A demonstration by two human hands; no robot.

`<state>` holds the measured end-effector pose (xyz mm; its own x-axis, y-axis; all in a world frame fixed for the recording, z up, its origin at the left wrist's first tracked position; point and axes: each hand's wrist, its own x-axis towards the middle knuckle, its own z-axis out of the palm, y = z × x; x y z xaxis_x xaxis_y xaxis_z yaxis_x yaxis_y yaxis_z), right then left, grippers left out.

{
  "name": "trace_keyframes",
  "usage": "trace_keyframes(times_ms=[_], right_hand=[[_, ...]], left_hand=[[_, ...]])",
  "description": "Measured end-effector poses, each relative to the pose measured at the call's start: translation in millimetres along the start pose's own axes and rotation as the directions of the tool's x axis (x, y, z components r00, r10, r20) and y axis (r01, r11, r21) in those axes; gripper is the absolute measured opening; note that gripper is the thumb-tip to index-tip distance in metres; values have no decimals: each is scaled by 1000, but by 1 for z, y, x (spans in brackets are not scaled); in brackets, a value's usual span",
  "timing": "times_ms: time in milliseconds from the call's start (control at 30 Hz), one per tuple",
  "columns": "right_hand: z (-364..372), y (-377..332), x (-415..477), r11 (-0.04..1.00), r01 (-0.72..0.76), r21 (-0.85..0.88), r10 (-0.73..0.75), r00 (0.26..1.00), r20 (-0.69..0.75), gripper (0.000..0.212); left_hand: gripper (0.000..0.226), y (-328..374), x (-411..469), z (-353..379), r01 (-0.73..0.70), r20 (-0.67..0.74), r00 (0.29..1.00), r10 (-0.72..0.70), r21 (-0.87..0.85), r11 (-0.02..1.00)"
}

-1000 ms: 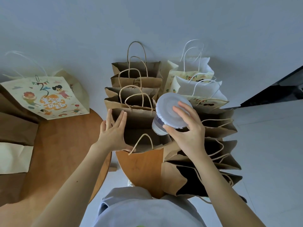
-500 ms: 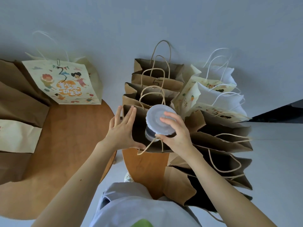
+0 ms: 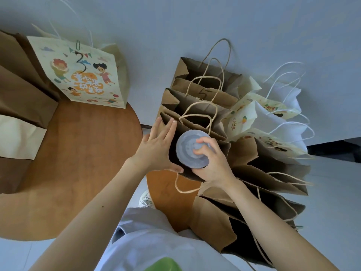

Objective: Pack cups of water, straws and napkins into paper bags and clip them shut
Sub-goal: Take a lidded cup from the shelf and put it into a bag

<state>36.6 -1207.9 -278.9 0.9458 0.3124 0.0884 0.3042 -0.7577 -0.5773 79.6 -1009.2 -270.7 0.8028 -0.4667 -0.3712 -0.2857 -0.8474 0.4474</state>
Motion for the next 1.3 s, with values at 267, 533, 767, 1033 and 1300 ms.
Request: trace_keyframes(times_ms=[267, 533, 767, 1033, 1300], right_hand=[[-9, -1, -13, 999, -37, -26, 40, 991, 126, 46], [-8, 11, -4, 988, 13, -156, 32, 958, 284, 41], [-4, 19, 20, 974, 71, -215, 18, 922, 386, 40], [14, 16, 29, 986, -5, -167, 74, 907, 414, 36], [50, 33, 20, 944, -311, -108, 328, 858, 395, 47]], left_hand=[[129, -3, 4, -7, 8, 52, 999, -11, 49, 999], [133, 0, 6, -8, -53, 110, 993, 39, 137, 989], [133, 1, 4, -9, -81, 146, 988, 56, 172, 982], [132, -3, 6, -12, -70, 155, 987, 45, 156, 985], [132, -1, 2, -8, -70, 145, 989, 41, 206, 976]])
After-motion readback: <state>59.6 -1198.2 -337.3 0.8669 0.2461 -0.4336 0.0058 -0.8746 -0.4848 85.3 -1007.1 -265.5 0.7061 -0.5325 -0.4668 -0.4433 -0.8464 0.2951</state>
